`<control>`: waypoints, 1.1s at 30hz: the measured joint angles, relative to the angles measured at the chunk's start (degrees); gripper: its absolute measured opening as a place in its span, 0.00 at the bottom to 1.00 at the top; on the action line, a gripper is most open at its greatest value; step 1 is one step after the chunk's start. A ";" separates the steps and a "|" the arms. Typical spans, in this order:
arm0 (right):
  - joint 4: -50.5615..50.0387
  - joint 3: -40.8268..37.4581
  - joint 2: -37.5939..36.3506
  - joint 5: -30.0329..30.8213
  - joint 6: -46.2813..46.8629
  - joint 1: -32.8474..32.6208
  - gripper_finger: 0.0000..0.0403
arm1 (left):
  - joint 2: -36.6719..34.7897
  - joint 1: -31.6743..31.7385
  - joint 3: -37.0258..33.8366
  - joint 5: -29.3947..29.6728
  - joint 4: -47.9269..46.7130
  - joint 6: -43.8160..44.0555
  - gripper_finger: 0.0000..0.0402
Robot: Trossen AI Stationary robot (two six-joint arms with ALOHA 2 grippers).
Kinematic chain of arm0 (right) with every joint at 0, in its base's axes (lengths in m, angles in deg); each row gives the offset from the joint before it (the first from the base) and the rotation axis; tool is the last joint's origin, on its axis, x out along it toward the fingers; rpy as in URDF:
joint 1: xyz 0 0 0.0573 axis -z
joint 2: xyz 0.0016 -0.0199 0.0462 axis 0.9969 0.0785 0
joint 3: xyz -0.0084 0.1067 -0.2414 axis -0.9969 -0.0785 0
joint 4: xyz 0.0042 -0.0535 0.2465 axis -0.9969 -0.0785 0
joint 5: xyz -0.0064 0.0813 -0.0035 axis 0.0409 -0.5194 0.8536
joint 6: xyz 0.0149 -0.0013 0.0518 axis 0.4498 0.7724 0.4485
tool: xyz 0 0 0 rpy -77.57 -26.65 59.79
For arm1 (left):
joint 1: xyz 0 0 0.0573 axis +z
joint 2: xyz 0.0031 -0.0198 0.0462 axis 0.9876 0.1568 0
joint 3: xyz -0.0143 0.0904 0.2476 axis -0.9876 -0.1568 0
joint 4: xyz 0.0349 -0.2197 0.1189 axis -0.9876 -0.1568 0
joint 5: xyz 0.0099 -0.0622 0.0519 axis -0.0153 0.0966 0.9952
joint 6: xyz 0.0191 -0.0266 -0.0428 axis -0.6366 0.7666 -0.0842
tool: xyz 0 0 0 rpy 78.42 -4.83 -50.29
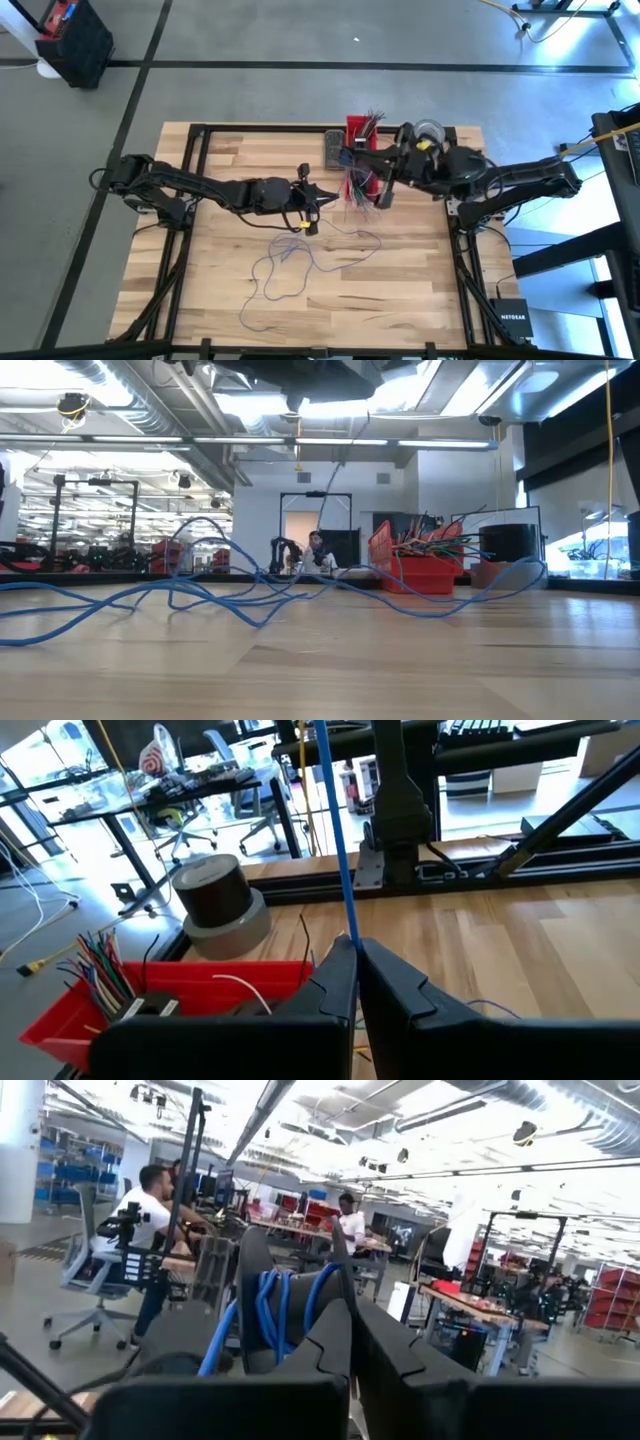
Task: Coil cords
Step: Coil the blue wire into the black spool
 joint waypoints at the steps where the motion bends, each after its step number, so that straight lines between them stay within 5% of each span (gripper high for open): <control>1: -1.26 1.17 -0.02 -0.02 0.00 0.00 0.02 | 0.02 0.00 0.00 0.00 0.00 -0.27 0.01; 8: -15.12 6.27 -0.23 -2.26 1.91 0.00 0.02 | -1.33 -0.04 -0.10 3.63 -5.31 -2.26 0.01; 19: -31.84 1.71 -0.06 -5.08 6.49 0.00 0.02 | -12.98 0.38 -2.24 9.83 -19.68 -1.12 0.01; 33: -33.40 -5.76 7.93 -1.75 6.24 0.07 0.02 | -34.18 4.16 -16.09 12.28 -14.70 5.13 0.01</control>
